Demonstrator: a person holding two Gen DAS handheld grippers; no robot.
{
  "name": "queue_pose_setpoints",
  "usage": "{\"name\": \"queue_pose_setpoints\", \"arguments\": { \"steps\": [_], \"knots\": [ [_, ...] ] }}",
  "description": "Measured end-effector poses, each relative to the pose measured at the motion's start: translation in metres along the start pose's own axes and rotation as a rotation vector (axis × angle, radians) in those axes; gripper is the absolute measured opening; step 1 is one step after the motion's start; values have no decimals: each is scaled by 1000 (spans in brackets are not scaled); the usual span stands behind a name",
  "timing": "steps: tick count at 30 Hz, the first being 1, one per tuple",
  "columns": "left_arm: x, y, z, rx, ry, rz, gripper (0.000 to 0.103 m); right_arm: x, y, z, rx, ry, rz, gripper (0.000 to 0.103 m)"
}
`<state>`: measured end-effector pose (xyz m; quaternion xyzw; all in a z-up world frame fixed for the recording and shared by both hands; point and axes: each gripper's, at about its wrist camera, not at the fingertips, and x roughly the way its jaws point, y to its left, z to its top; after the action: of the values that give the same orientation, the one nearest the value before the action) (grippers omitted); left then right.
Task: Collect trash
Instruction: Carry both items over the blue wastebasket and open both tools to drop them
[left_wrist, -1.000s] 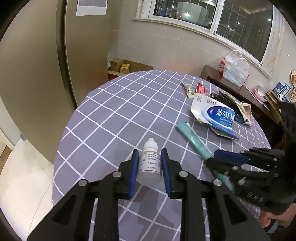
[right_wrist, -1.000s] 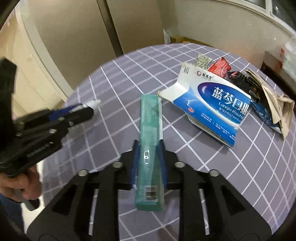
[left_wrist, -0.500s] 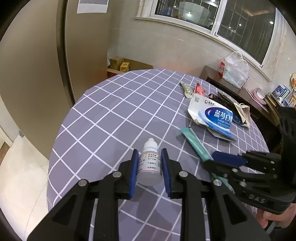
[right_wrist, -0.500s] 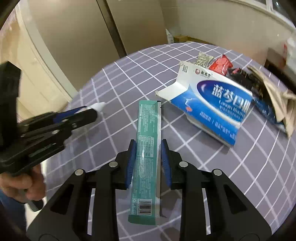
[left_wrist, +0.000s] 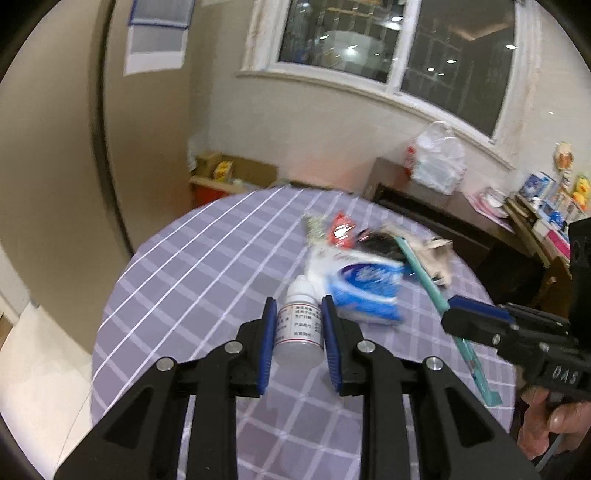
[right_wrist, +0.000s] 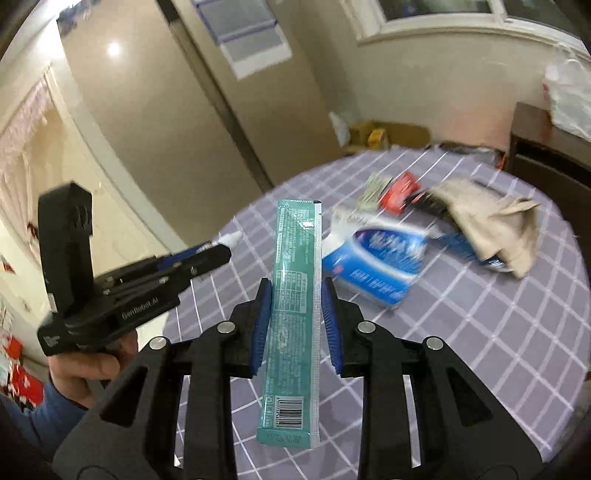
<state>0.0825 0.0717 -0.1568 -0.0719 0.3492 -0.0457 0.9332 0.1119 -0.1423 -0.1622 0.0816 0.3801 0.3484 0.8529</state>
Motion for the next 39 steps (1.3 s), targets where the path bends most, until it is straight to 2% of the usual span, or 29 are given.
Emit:
{"name": "queue_pose_setpoints", "arguments": {
  "steps": [8,12,17,20,26,30,33,39],
  "knots": [
    [13,-100,23,143,-23,-149,24,-96,-70,2,136,-180,-122,27],
    [27,-161,26,218,-11,-239,24,-150,-116,-14,242,-267,-222,27],
    [49,-241,16,308,43,-361,24,-198,-169,-45,374,-336,-330,27],
    [64,-285,4,362,92,-420,24,-222,-196,-68,434,-345,-417,27],
    [96,-361,-28,469,190,-484,24,-244,-257,-131,609,-335,-507,27],
    [124,-402,-59,548,274,-484,24,-248,-286,-169,710,-307,-541,27],
    [145,-420,-77,556,344,-484,24,-246,-307,-192,776,-283,-548,27],
    [181,-452,-111,606,452,-476,24,-235,-339,-216,860,-241,-545,28]
  ]
}}
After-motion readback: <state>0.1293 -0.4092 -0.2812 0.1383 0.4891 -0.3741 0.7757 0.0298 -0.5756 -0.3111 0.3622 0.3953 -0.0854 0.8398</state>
